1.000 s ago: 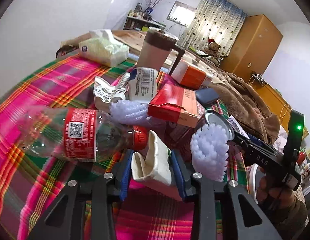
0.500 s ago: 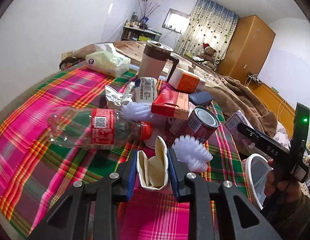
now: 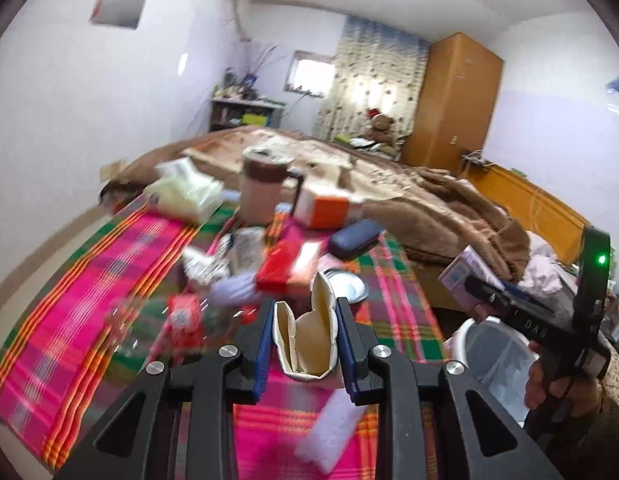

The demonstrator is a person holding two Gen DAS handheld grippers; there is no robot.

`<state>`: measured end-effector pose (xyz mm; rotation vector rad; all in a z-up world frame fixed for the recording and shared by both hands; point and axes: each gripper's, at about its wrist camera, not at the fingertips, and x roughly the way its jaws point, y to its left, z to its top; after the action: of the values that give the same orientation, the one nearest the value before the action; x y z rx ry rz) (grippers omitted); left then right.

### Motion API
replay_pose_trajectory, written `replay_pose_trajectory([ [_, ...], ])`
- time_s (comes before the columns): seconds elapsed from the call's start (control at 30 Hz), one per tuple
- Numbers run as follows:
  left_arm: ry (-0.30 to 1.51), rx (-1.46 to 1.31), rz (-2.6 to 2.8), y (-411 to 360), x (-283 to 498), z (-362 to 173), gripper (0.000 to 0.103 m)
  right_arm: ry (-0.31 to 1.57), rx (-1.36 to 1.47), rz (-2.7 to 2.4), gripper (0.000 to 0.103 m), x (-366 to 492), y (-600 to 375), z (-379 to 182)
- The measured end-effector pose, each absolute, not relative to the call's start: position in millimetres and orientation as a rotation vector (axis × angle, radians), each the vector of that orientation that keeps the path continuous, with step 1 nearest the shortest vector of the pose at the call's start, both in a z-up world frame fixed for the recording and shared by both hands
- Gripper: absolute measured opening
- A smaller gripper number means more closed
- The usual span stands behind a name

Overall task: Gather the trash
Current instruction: 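Carry the paper cup and juice carton over the white wastebasket with both grippers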

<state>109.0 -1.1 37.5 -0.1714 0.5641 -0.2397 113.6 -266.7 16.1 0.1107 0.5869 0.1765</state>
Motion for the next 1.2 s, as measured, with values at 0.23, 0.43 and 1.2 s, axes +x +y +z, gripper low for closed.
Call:
replay_pose_trajectory([
  [0.23,0.563,-0.124,-0.360,-49,114,49,0.029,0.569,0.143,0.080,0.065,89,-297,18],
  [0.43,0.586,-0.091,-0.458,-100,117,45,0.029,0.586,0.165,-0.007,0.065,75,-323,12],
  [1.2,0.709,0.106,-0.733,-264,119,-6,0.029,0.703,0.179,-0.283,0.066,37,-394,-32],
])
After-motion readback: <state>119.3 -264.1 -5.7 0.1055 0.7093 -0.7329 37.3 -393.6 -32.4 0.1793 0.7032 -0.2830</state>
